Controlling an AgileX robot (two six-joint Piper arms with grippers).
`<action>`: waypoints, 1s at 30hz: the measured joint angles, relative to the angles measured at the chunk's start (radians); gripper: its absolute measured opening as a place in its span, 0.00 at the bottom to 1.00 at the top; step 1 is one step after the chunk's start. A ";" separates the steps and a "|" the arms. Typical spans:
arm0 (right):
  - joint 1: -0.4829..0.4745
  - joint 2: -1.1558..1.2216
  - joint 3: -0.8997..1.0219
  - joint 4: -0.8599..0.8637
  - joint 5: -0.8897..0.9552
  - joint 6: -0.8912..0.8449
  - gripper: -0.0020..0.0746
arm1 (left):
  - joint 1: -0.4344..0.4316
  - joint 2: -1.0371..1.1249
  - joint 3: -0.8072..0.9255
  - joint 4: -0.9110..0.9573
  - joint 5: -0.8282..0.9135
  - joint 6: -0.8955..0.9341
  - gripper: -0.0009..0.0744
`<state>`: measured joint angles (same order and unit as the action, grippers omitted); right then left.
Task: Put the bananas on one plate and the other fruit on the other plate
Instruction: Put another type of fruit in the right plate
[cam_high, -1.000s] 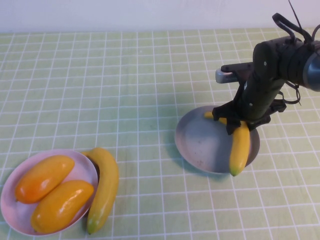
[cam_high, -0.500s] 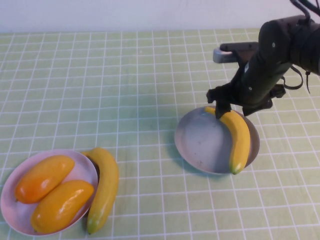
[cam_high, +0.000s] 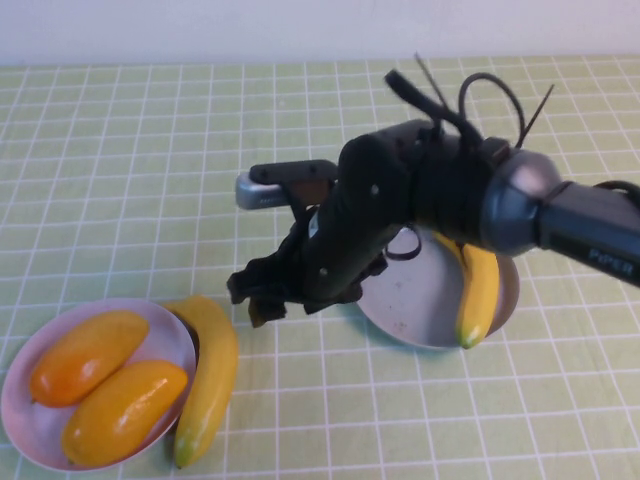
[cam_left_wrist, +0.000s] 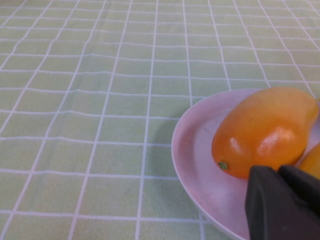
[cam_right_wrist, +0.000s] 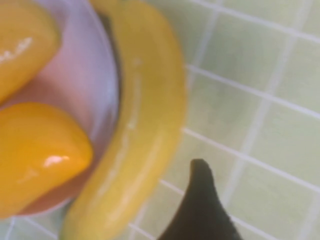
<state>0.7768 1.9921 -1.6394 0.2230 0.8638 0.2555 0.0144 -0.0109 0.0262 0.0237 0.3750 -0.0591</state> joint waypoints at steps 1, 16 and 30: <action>0.011 0.012 0.000 0.000 -0.022 0.000 0.62 | 0.000 0.000 0.000 0.000 0.000 0.000 0.01; 0.101 0.185 -0.161 0.010 -0.095 0.000 0.61 | 0.000 0.000 0.000 0.000 0.000 0.000 0.01; 0.107 0.236 -0.191 -0.078 -0.037 0.001 0.52 | 0.000 0.000 0.000 0.000 0.000 0.000 0.01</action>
<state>0.8834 2.2276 -1.8300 0.1454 0.8272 0.2563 0.0144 -0.0109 0.0262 0.0237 0.3750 -0.0591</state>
